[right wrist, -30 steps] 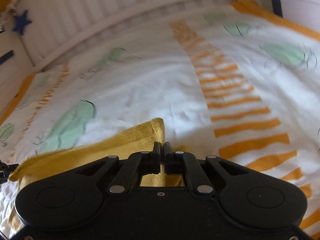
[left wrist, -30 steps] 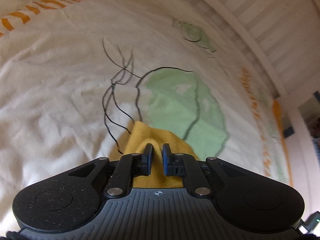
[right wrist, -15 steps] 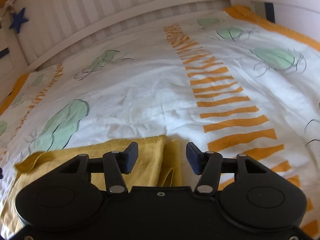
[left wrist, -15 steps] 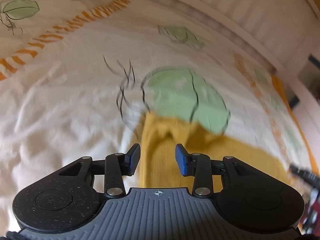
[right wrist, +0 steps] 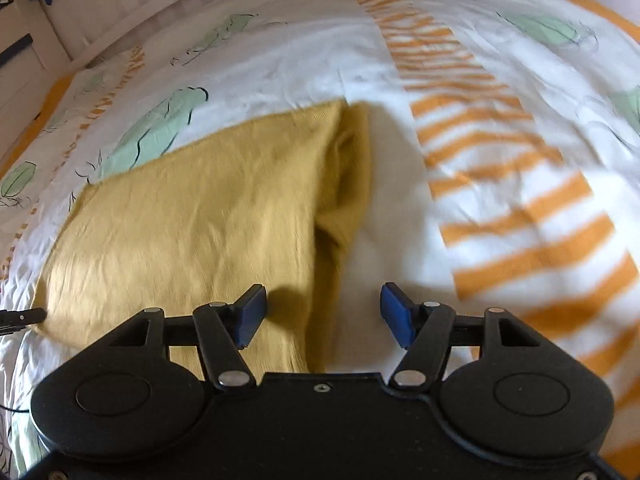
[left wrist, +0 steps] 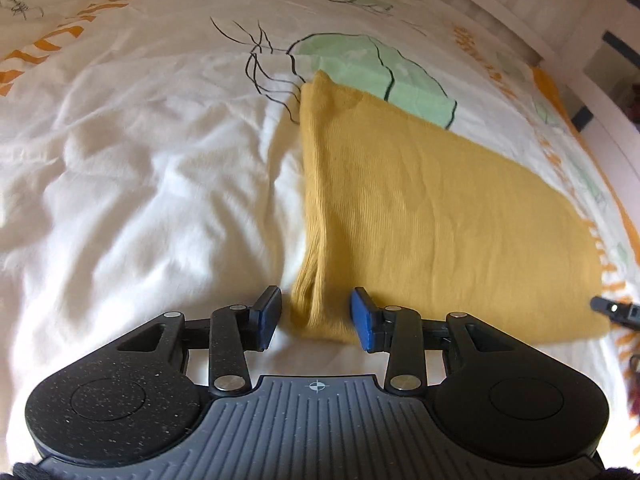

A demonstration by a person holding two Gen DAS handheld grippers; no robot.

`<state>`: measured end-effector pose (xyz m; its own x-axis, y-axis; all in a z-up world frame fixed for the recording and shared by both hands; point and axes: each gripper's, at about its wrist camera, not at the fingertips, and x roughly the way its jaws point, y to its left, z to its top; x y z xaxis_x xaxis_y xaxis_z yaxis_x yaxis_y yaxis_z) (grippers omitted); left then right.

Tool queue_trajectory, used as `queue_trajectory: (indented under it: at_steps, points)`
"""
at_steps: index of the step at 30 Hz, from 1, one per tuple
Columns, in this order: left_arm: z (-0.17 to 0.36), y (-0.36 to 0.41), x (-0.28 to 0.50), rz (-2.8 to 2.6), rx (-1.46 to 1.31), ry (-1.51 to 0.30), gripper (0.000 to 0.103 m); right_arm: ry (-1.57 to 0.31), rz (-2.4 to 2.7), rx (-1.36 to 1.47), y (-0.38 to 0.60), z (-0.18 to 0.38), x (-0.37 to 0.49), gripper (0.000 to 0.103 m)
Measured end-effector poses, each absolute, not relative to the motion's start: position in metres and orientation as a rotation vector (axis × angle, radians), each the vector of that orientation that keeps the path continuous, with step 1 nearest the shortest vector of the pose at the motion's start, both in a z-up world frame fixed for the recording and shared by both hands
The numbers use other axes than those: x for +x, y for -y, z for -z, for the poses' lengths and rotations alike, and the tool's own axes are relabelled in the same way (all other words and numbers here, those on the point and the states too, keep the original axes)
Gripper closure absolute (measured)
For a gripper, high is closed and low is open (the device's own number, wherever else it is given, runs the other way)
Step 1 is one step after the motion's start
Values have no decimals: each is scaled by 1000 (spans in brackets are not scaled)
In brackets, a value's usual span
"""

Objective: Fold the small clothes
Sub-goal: 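Lay the hem on the collar and open both tools, then withdraw both tools from the folded sweater, fingers open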

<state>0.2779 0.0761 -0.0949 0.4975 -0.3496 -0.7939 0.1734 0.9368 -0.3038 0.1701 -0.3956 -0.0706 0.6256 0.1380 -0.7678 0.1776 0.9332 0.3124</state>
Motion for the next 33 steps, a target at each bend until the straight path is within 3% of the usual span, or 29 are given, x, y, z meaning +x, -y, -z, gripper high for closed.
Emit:
queue_trajectory:
  at_steps: [11,16,18,27,33]
  points:
    - [102,-75,257,289,-175,-943,65,-894,-21,367,394,77,146,27]
    - [107,-74,245,282,-160,-870,65,-857,-89,304,383,83,139,4]
    - [109,-74,239,280,-162,-840,65,-855,-101,242,373,85,136,1]
    - [118,-75,221,271,-191,-709,64,-755,-46,16,340,98,119,0]
    - [120,-83,217,307,-258,-669,55,-741,-44,22,340,99,121,0]
